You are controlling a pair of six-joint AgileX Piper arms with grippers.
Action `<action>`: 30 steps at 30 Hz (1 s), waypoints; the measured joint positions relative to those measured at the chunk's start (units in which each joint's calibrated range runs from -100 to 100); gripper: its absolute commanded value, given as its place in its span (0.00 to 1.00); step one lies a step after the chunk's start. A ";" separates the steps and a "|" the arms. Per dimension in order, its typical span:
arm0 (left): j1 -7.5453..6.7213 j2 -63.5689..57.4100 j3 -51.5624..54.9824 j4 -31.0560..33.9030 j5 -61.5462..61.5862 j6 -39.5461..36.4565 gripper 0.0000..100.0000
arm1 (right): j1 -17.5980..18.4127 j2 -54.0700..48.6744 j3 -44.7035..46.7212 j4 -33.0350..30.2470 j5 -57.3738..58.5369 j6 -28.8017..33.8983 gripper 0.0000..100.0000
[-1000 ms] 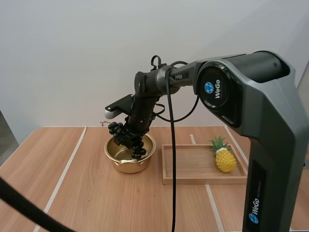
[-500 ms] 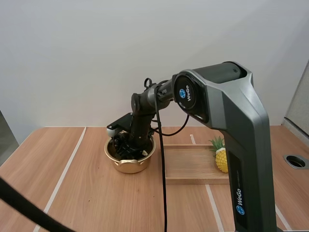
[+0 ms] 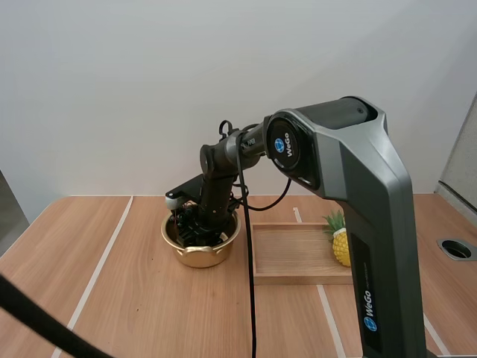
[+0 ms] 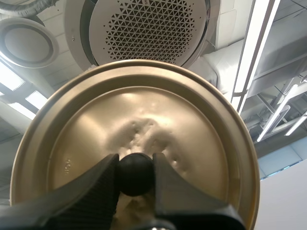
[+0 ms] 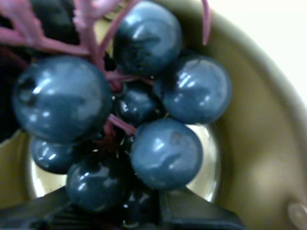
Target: Open the pot, put the grape inside, and close it
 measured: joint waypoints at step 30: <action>0.00 0.00 0.00 0.11 0.00 0.12 0.00 | 0.01 -11.32 -2.09 -0.86 -0.50 2.46 1.00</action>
